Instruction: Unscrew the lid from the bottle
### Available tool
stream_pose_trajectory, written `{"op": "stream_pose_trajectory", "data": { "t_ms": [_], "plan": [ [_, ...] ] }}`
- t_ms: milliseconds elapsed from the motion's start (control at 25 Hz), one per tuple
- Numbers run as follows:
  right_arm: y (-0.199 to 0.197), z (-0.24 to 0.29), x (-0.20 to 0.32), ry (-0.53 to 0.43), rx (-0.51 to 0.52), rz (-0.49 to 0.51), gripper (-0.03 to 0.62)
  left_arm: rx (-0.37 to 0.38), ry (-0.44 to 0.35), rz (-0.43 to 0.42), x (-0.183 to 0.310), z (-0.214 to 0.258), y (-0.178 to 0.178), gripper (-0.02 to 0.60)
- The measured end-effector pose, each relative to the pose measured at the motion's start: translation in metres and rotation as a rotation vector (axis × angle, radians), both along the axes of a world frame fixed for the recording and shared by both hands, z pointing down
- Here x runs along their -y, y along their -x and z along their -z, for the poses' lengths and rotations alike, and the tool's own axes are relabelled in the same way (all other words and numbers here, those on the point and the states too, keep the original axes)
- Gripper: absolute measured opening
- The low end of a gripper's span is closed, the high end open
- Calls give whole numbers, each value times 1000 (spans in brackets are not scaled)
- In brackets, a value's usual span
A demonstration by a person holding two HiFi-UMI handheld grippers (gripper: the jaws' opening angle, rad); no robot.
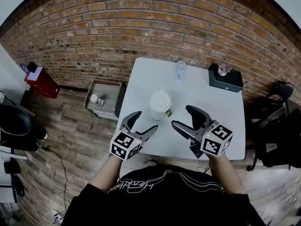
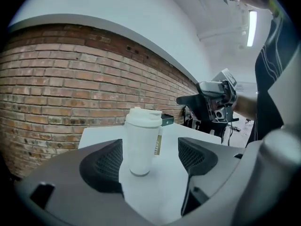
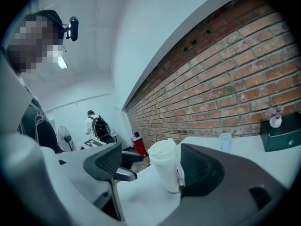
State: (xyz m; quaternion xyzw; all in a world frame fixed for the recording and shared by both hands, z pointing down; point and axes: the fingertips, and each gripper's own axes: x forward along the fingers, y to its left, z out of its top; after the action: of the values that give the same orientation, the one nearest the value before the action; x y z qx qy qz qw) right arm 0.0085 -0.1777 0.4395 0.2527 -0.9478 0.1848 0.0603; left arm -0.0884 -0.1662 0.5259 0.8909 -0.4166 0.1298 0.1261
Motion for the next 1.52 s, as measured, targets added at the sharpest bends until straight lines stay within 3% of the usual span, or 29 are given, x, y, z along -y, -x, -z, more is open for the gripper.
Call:
{"op": "stream_pose_trajectory", "data": {
  "t_ms": [280, 400, 760, 1160, 1520],
  "plan": [
    [17, -13, 6, -25, -89, 26, 371, -7, 52, -88, 41, -36, -16, 387],
    [21, -22, 12, -31, -127, 28, 373, 18, 14, -139, 53, -44, -23, 388],
    [28, -33, 27, -14, -135, 10, 374, -40, -30, -237, 68, -46, -39, 385],
    [59, -35, 52, -62, -180, 59, 377, -38, -41, -268, 67, -47, -38, 377],
    [78, -46, 60, -168, -341, 96, 382, -40, -36, -267, 66, -48, -40, 376]
  ]
}}
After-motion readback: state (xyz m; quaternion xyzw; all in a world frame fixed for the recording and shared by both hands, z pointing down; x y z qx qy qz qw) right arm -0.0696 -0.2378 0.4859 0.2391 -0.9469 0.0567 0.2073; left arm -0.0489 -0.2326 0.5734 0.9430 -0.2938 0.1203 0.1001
